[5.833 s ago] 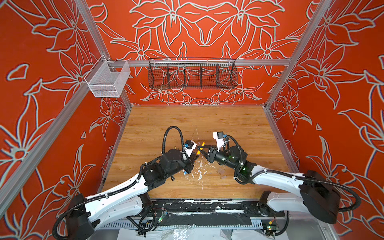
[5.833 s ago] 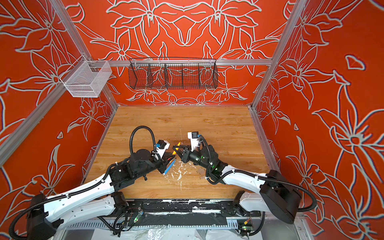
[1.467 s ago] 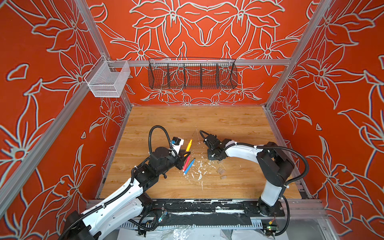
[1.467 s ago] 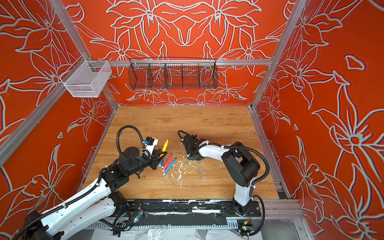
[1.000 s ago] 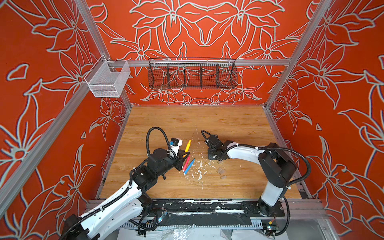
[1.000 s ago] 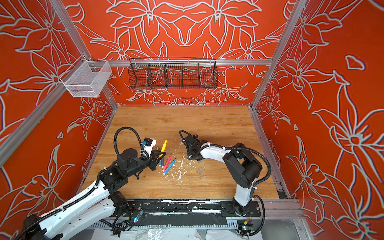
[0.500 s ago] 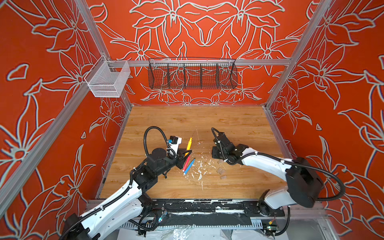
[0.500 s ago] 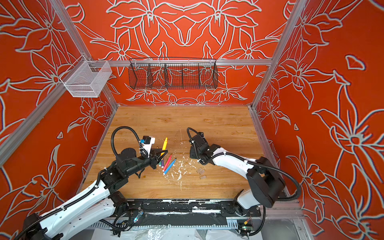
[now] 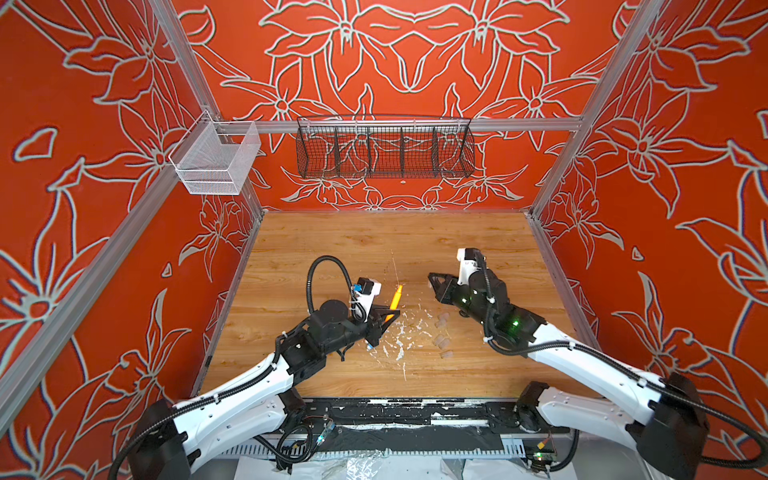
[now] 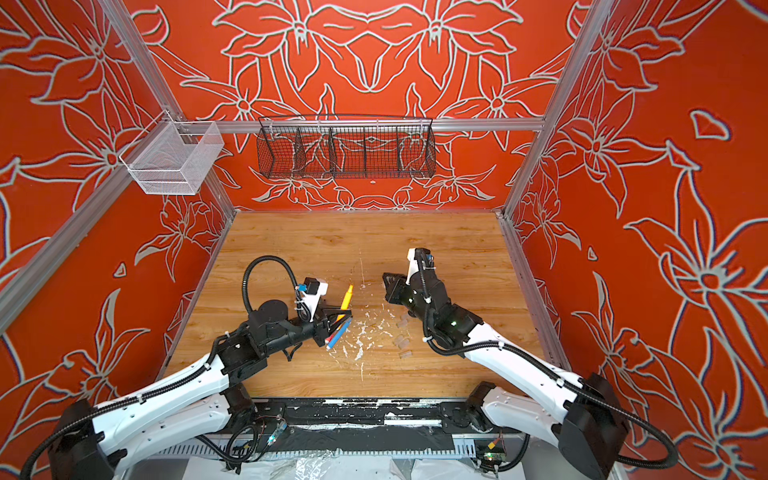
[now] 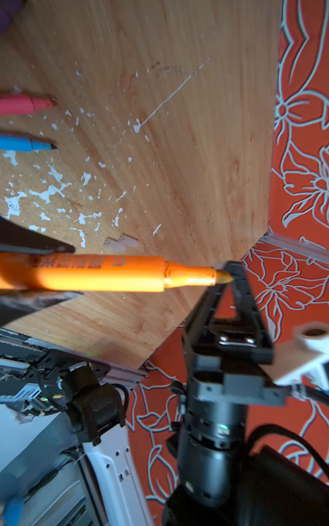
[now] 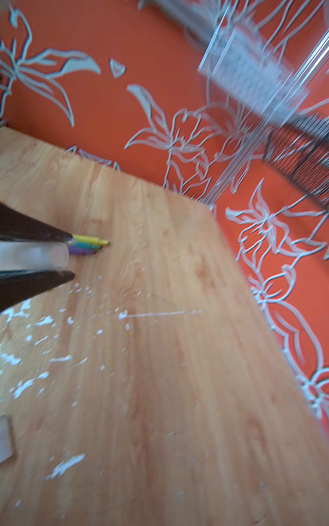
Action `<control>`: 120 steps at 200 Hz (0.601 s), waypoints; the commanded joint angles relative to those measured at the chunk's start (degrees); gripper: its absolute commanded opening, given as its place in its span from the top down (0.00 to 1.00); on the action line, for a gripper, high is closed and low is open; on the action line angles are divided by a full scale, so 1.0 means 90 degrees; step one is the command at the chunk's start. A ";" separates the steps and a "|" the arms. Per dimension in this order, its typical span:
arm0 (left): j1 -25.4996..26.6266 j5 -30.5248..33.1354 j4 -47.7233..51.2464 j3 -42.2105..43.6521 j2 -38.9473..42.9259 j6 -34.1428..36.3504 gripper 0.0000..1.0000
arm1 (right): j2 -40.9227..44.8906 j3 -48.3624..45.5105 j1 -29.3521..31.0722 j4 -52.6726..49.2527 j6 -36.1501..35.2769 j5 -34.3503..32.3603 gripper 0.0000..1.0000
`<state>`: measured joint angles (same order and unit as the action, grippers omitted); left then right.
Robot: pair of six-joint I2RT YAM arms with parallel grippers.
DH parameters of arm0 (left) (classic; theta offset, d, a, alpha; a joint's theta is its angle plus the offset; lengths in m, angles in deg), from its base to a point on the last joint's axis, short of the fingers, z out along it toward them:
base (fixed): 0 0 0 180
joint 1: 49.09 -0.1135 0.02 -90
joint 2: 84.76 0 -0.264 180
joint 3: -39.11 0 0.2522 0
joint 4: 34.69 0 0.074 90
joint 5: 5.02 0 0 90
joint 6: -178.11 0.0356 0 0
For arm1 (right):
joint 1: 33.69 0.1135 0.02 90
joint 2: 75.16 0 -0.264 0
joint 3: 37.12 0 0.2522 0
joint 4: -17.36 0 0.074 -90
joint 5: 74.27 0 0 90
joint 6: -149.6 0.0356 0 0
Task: Insert the pens into the pen caps
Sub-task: 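Lift the cap with the right gripper and swing it toward the left gripper, then lower the held cap onto the orange marker tip with the right gripper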
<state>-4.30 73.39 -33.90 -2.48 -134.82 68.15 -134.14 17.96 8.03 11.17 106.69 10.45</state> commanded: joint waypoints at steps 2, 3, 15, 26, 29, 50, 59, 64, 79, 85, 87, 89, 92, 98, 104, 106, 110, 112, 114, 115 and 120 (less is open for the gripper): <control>0.0193 0.0039 -0.0671 -0.0157 -0.0190 0.0090 1.00 | 0.0343 -0.0200 0.0032 0.0876 0.0165 -0.0114 0.97; 0.0196 0.0034 -0.0689 -0.0158 -0.0195 0.0085 1.00 | 0.0357 -0.0203 0.0033 0.0906 0.0162 -0.0115 0.97; 0.0218 -0.0036 -0.0871 -0.0121 -0.0245 0.0076 1.00 | 0.0497 -0.0306 0.0032 0.1217 0.0170 -0.0074 0.97; 0.0233 -0.0124 -0.0959 -0.0132 -0.0294 0.0082 1.00 | 0.0576 -0.0376 0.0038 0.1424 0.0232 0.0010 0.97; 0.0228 -0.0142 -0.0969 -0.0139 -0.0310 0.0083 1.00 | 0.0593 -0.0400 0.0040 0.1491 0.0263 0.0047 0.97; 0.0242 -0.0309 -0.1129 -0.0152 -0.0429 -0.0039 1.00 | 0.0611 -0.0663 0.0082 0.2254 0.0382 0.0373 0.98; 0.0249 -0.0419 -0.1258 -0.0150 -0.0488 -0.0096 1.00 | 0.0578 -0.0768 0.0115 0.2623 0.0439 0.0490 0.98; 0.0257 -0.0477 -0.1330 -0.0146 -0.0515 -0.0121 1.00 | 0.0562 -0.0813 0.0121 0.2730 0.0476 0.0528 0.98; 0.0272 -0.0548 -0.1420 -0.0174 -0.0571 -0.0152 1.00 | 0.0512 -0.0860 0.0163 0.2993 0.0511 0.0655 0.99; 0.0277 -0.0543 -0.1420 -0.0194 -0.0593 -0.0157 1.00 | 0.0500 -0.0889 0.0177 0.3095 0.0495 0.0706 0.99; 0.0284 -0.0539 -0.1425 -0.0197 -0.0598 -0.0160 1.00 | 0.0499 -0.0895 0.0176 0.3131 0.0496 0.0724 0.99; 0.0286 -0.0538 -0.1429 -0.0198 -0.0604 -0.0163 1.00 | 0.0492 -0.0906 0.0184 0.3152 0.0492 0.0733 0.99; 0.0283 -0.0540 -0.1438 -0.0203 -0.0611 -0.0168 1.00 | 0.0489 -0.0922 0.0187 0.3187 0.0497 0.0744 0.99; 0.0286 -0.0549 -0.1463 -0.0191 -0.0624 -0.0165 1.00 | 0.0489 -0.0963 0.0203 0.3297 0.0490 0.0757 0.99; 0.0286 -0.0540 -0.1478 -0.0198 -0.0644 -0.0168 1.00 | 0.0480 -0.1014 0.0210 0.3414 0.0509 0.0773 0.99; 0.0291 -0.0538 -0.1488 -0.0198 -0.0650 -0.0165 1.00 | 0.0480 -0.1036 0.0212 0.3455 0.0510 0.0785 0.99; 0.0296 -0.0538 -0.1506 -0.0193 -0.0665 -0.0165 1.00 | 0.0466 -0.1071 0.0218 0.3532 0.0505 0.0802 0.99; 0.0296 -0.0538 -0.1515 -0.0202 -0.0667 -0.0167 1.00 | 0.0469 -0.1091 0.0219 0.3567 0.0511 0.0809 0.99; 0.0296 -0.0538 -0.1522 -0.0202 -0.0668 -0.0165 1.00 | 0.0464 -0.1094 0.0219 0.3596 0.0510 0.0818 0.99; 0.0296 -0.0538 -0.1525 -0.0205 -0.0668 -0.0165 1.00 | 0.0467 -0.1104 0.0223 0.3609 0.0515 0.0814 0.99; 0.0295 -0.0540 -0.1526 -0.0224 -0.0670 -0.0173 1.00 | 0.0460 -0.1130 0.0220 0.3652 0.0520 0.0818 0.99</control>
<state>-2.09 69.67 -44.13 -2.51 -140.52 67.16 -129.88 9.44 9.58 36.68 109.88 15.79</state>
